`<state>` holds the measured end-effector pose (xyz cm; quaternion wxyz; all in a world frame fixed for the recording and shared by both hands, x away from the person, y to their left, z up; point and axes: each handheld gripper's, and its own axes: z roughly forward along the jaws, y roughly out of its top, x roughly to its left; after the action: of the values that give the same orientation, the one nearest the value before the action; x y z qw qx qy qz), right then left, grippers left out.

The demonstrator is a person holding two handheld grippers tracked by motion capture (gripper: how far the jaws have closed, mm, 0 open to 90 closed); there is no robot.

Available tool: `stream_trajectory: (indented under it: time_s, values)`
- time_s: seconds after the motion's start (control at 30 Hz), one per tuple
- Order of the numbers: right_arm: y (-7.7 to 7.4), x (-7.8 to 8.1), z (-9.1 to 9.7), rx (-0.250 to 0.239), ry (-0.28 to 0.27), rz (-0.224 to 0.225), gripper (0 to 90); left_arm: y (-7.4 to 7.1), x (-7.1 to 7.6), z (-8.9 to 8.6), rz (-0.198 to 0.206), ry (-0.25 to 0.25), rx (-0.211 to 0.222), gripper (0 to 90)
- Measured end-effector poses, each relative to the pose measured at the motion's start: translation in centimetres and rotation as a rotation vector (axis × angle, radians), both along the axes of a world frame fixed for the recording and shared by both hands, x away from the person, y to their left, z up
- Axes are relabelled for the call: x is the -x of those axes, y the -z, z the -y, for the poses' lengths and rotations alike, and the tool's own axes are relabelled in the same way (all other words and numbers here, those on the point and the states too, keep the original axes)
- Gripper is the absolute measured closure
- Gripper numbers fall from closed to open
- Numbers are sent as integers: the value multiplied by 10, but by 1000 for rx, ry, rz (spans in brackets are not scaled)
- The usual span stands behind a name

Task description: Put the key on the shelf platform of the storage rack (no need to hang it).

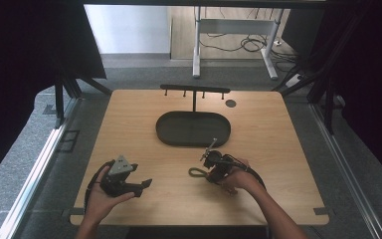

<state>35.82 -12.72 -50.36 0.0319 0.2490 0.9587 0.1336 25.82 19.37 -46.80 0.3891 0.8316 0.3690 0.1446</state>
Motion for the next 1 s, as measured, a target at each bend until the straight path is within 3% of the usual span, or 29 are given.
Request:
stream_trajectory:
  time_s: [0.4, 1.0]
  values:
    - [-13, 1, 2, -20, -1, 10, 665, 0, 0, 0, -1, 0, -2, 251]
    - [-61, 1, 19, -86, 16, 73, 667, 0, 0, -1, -1, -4, 2, 251]
